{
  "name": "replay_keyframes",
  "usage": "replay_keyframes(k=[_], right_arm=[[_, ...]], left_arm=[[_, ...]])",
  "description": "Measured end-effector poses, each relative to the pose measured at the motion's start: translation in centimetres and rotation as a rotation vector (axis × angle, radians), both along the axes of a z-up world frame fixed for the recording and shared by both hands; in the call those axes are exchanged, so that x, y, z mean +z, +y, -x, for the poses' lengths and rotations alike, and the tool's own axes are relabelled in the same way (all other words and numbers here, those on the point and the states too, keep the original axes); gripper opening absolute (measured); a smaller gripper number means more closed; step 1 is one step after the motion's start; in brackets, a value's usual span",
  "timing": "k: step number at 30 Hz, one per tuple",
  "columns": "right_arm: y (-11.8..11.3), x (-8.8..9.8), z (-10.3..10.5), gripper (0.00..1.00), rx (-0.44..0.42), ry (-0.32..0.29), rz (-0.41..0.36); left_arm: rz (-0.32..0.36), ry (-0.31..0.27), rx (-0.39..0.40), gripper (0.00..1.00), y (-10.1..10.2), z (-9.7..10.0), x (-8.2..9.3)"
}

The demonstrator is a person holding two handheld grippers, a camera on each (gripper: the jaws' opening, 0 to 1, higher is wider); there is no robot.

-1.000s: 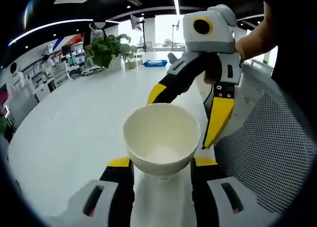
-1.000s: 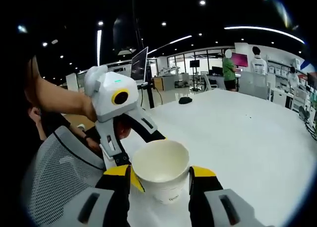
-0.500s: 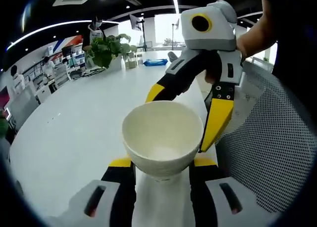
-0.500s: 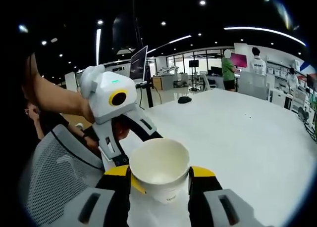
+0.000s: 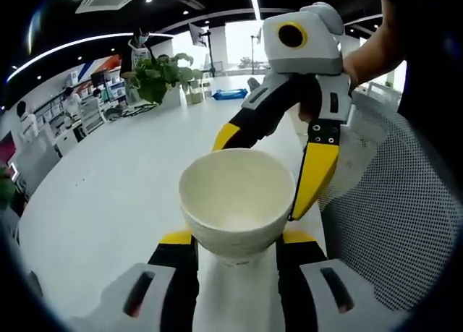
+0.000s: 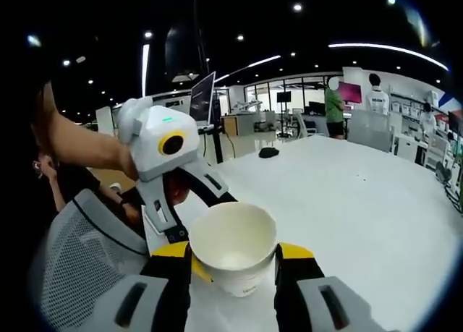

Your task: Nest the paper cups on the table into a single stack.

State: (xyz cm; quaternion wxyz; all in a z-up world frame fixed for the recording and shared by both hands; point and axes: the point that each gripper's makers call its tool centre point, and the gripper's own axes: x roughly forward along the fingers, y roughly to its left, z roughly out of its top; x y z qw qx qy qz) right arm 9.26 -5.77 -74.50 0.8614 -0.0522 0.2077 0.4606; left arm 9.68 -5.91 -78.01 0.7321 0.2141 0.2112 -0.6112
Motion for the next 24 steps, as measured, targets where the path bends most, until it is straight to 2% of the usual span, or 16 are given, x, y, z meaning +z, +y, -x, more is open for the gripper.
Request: replay_keyframes(k=[9,24], right_arm=[[0.1,0.3,-1.1,0.44,0.014,-0.009,0.008],[0.0,0.5,-4.1,0.44,0.01,-0.013,0.001]], left_arm=[[0.006,0.0,0.013,0.4,0.0,-1.1,0.2],[0.015,0.019,0.046,0.4,-0.2,-4.1,0.2]])
